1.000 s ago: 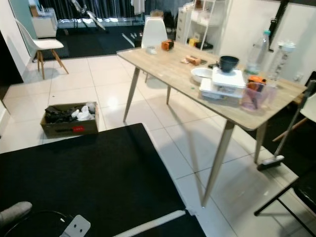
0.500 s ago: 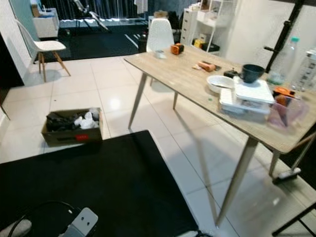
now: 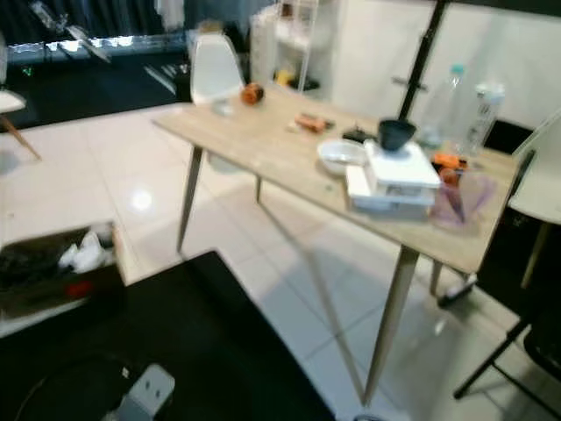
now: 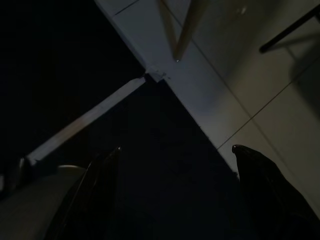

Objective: Restocking fridge

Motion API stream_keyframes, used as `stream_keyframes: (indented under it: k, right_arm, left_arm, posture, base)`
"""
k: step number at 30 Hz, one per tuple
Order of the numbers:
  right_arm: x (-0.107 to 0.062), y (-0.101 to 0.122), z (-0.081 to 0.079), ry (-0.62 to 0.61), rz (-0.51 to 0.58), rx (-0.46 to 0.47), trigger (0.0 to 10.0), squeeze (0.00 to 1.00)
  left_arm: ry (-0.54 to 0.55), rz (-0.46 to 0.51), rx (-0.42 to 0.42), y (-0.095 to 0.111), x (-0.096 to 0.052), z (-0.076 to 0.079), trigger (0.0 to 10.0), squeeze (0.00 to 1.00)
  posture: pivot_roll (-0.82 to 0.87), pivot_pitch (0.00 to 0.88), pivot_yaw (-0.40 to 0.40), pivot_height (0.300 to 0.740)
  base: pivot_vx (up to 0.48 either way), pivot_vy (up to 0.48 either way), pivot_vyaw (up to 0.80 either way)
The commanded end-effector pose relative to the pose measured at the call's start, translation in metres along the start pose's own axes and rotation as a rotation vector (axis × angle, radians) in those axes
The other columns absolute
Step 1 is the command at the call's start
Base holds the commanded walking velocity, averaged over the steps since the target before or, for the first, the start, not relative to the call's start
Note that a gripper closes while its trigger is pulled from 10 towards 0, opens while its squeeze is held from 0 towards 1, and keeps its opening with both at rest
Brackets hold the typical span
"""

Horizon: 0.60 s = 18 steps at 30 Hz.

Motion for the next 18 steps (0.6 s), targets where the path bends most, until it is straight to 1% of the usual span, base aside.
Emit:
stream_keyframes:
  k: [1,11,18]
  right_arm:
    - [-0.0013,-0.006,-0.0014,0.001,-0.017,0.015,10.0,0.18]
    - [-0.0018,-0.0078,-0.0021,0.001,-0.021,0.021,10.0,0.18]
    - [-0.0019,-0.0085,-0.0023,-0.003,-0.022,0.03,10.0,0.18]
  left_arm:
    - [-0.005,-0.01,-0.008,-0.0015,0.0,0.001,10.0,0.0]
    - [-0.003,-0.013,-0.01,-0.0023,-0.0003,0.0007,10.0,0.0]
    - [-0.011,-0.001,-0.004,0.0,-0.0001,0.0019,10.0,0.0]
  posture:
    - [-0.09,0.073,0.006,0.74]
    - [-0.09,0.074,0.011,0.74]
    - [-0.09,0.074,0.013,0.74]
  base:
    - [0.375,0.0,-0.66]
    - [0.375,0.0,-0.65]
    - [0.374,0.0,-0.77]
Point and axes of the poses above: a point about 5 cm out from each wrist's last joint towards the gripper, its own x axis pointing out of the wrist towards the gripper, its own y axis along the axis of the wrist's last joint, z = x × y, the point moved 5 cm from there along x, pointing out of the wrist towards the gripper, and after that the axes turned 10 degrees about x, right-handed, at the moved point
